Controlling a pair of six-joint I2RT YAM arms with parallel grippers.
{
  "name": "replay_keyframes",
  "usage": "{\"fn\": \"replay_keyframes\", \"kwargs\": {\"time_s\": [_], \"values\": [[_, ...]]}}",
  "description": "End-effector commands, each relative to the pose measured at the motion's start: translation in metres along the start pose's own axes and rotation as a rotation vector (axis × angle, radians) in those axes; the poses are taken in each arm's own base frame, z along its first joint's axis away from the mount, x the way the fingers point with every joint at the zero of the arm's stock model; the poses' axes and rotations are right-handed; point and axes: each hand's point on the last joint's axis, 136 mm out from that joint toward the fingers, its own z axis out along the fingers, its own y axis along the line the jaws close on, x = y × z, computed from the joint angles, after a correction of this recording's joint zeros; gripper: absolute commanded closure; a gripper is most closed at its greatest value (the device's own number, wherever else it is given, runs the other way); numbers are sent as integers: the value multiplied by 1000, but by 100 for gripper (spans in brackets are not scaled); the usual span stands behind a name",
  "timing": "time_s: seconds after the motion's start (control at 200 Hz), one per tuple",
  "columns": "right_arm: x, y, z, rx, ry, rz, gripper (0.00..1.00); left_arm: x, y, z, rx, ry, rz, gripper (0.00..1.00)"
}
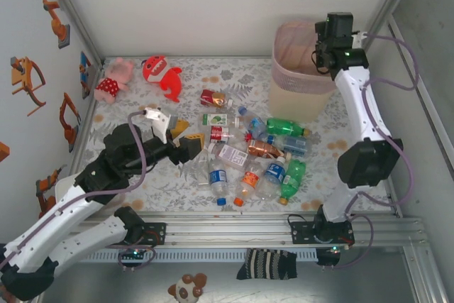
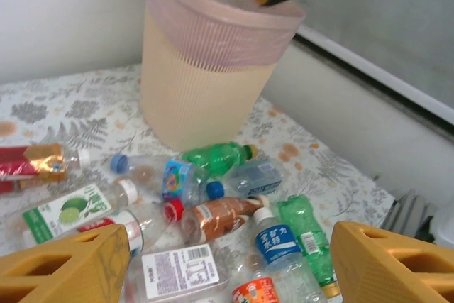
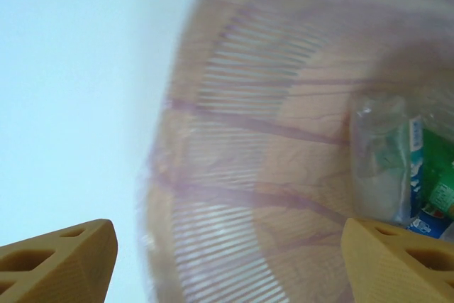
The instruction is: Put the plastic bottles in the bin
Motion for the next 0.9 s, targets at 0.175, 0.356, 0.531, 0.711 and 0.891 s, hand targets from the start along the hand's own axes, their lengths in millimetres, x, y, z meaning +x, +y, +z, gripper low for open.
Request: {"fn": "replay_keyframes", "kwargs": {"time_s": [0.175, 0.356, 0.531, 0.711, 0.891], "values": [[12, 25, -68, -236, 81, -489, 25, 8, 25, 10, -152, 94, -70, 26], [10, 8, -114, -245, 84, -639, 26, 26, 47, 24, -273, 184, -120, 27], [5, -20, -142, -201, 75, -698, 26, 54, 77, 30, -451, 316, -184, 29], [5, -52, -155, -152, 78, -719, 26, 93, 96, 31, -584, 449, -277, 29], [8, -76, -156, -109, 93, -722, 27, 144, 97, 39, -605, 587, -387, 29]]}}
